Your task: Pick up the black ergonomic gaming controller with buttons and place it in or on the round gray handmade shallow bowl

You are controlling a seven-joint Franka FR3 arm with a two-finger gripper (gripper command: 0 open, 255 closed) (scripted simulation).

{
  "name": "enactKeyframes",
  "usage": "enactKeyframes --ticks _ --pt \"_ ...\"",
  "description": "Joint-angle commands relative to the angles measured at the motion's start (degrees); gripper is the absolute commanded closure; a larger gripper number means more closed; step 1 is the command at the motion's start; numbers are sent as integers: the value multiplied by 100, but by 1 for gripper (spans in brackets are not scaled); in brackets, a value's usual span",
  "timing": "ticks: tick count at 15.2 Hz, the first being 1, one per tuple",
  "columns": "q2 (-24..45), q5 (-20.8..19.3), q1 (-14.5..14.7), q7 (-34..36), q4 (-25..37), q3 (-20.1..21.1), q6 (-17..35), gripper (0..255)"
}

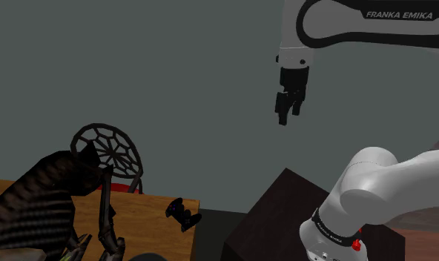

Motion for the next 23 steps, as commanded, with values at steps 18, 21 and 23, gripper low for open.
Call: enactKeyframes --ticks 18,21,23 --pt "2359 980 698 1129 -486 1199 2791 0" --pt "2960 1046 800 1318 -339 1389 3248 0" --pt "3379 1059 865 1451 -204 1505 3532 0"
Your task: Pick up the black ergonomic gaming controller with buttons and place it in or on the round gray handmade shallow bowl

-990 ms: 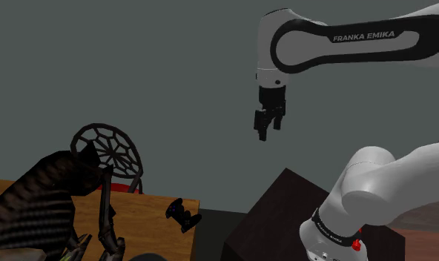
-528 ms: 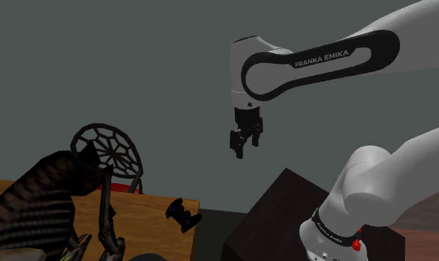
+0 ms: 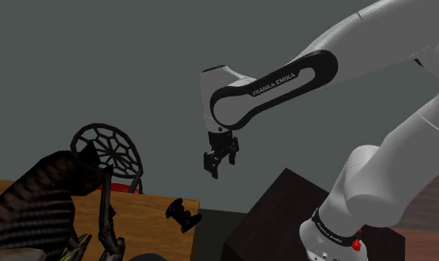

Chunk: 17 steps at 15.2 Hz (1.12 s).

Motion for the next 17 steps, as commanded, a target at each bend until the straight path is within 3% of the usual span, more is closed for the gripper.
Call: enactKeyframes --ticks 1,8,15,17 --pt "401 9 63 127 116 109 292 0" --pt "1945 -188 320 653 865 386 1077 0" --pt "3503 -553 718 1170 1949 428 1523 0" --pt "3608 -573 751 1193 1973 418 1604 0"
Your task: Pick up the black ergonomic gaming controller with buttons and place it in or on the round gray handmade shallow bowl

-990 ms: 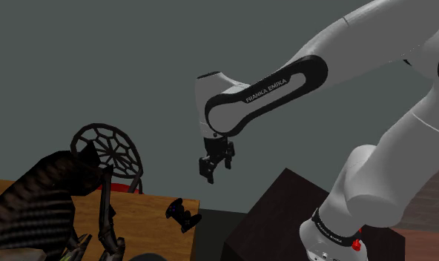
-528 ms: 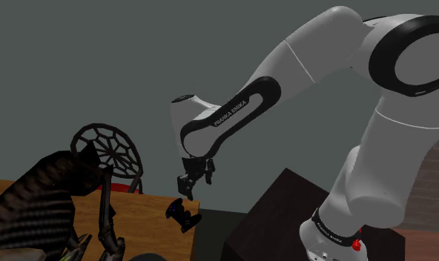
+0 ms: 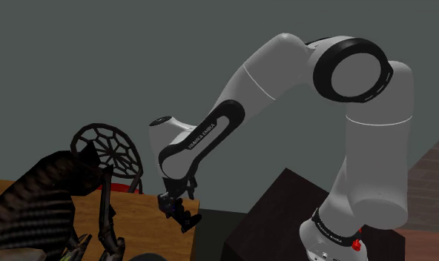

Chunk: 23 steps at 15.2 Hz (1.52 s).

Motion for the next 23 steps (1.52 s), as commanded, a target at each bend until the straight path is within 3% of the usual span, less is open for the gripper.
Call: enactKeyframes --ticks 1,6,14,15,23 --pt "170 -37 49 45 40 -10 132 0" --pt "446 -91 114 84 -71 -43 518 0" --pt "445 -91 114 83 -71 -43 517 0" --pt "445 -91 114 83 -71 -43 517 255" --pt "444 -91 114 83 -73 -43 518 255"
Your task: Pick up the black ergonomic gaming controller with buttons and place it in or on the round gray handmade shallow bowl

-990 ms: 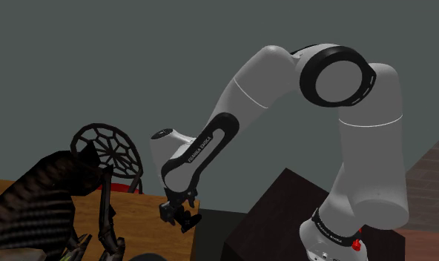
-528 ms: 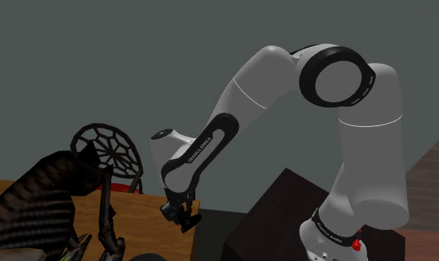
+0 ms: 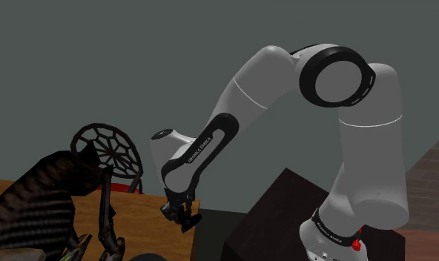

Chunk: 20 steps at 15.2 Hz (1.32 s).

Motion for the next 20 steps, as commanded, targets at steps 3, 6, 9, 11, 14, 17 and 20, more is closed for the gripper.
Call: enactKeyframes --ticks 3,6,9,11,14,17,20 --pt "-135 31 -20 -6 -15 24 -116 255" --pt "-334 79 -49 -15 -29 59 -297 255" --pt "-528 127 -76 -24 -34 90 -482 255" --pt "-653 158 -93 -30 -30 109 -609 255" --pt "-836 204 -116 -39 -16 135 -802 255" --pt "-1012 248 -137 -46 10 157 -999 255" --pt "-1181 291 -156 -53 48 175 -1200 255"
